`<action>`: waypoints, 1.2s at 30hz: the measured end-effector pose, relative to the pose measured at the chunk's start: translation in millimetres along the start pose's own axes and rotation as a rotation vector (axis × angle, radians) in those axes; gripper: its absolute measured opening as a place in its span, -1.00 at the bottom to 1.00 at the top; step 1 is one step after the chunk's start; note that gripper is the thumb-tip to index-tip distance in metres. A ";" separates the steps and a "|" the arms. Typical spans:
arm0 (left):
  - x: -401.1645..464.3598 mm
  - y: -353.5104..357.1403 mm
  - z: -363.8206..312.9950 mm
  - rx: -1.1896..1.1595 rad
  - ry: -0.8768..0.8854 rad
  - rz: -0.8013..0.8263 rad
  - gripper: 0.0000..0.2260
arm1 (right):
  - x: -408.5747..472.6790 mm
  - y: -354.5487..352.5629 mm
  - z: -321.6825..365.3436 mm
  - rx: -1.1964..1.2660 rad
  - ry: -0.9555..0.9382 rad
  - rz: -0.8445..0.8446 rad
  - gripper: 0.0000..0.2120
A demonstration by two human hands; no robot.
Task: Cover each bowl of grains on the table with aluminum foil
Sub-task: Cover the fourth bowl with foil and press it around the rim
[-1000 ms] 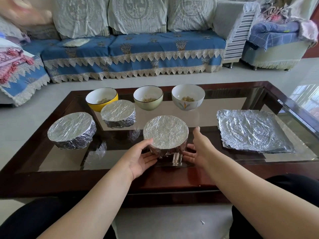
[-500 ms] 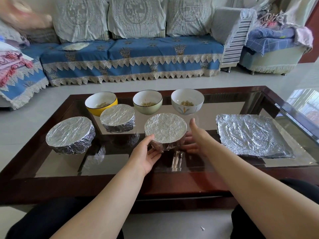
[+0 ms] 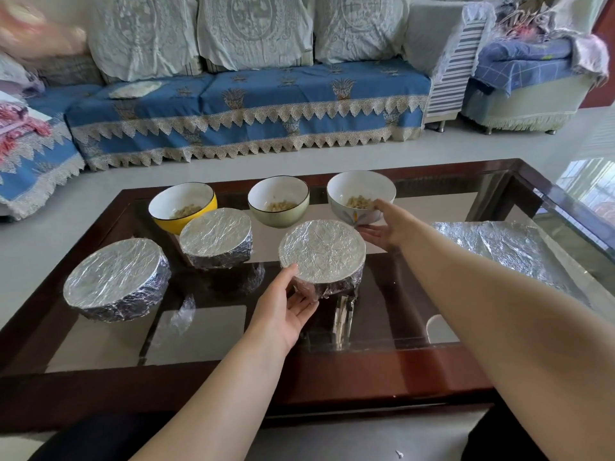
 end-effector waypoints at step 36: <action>28.9 91.1 6.9 0.063 0.181 0.021 -0.46 | -131.0 -66.2 -24.4 0.065 0.016 0.144 -0.56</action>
Point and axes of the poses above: each hand's wrist, its own x-axis towards the middle knuckle, its own y-axis out of the palm, z = x × y, the point moved 7 cm from there along x, towards the middle knuckle, and after that the axes turned 3 degrees about -y, right-handed, at the moved point
